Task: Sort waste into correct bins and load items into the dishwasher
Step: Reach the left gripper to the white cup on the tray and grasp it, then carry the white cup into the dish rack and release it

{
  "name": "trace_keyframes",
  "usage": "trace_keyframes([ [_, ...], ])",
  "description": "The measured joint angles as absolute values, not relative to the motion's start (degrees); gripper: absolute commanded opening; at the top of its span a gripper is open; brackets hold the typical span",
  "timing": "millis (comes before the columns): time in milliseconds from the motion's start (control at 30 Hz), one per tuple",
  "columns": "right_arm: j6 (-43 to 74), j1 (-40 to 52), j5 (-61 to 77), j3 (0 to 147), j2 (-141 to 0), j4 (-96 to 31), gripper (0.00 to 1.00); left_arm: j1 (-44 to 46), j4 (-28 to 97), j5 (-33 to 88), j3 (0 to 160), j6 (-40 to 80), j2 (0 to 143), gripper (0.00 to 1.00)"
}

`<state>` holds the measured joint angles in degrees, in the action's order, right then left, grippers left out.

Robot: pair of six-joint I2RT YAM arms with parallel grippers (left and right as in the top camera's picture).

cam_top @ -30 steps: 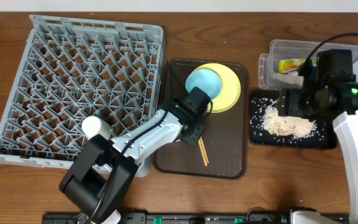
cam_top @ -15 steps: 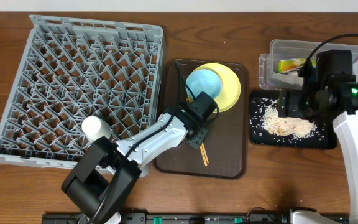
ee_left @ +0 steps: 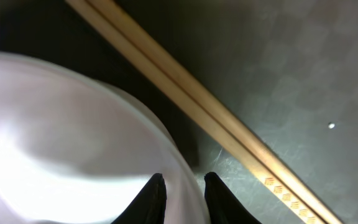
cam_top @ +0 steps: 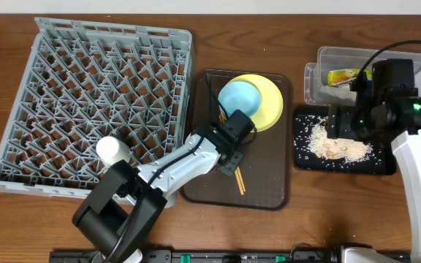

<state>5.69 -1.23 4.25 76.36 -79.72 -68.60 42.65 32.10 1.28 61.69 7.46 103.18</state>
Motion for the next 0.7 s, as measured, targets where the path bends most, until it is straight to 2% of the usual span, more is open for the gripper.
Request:
trace_keyframes([
  [100,5.7,-1.2,4.3,76.4,-79.7,-68.6,0.80,42.7,32.1,1.3,61.4,7.5,103.2,0.22],
  [200,5.7,-1.2,4.3,76.4,-79.7,-68.6,0.80,42.7,32.1,1.3,61.4,7.6,103.2,0.07],
  [533,5.7,-1.2,4.3,76.4,-79.7,-68.9,0.80,43.2,34.5,0.1,63.0,7.4,103.1,0.06],
  [700,5.7,-1.2,4.3,76.4,-79.7,-69.3,0.80,44.1,37.3,3.3,66.8,7.5,100.0,0.06],
])
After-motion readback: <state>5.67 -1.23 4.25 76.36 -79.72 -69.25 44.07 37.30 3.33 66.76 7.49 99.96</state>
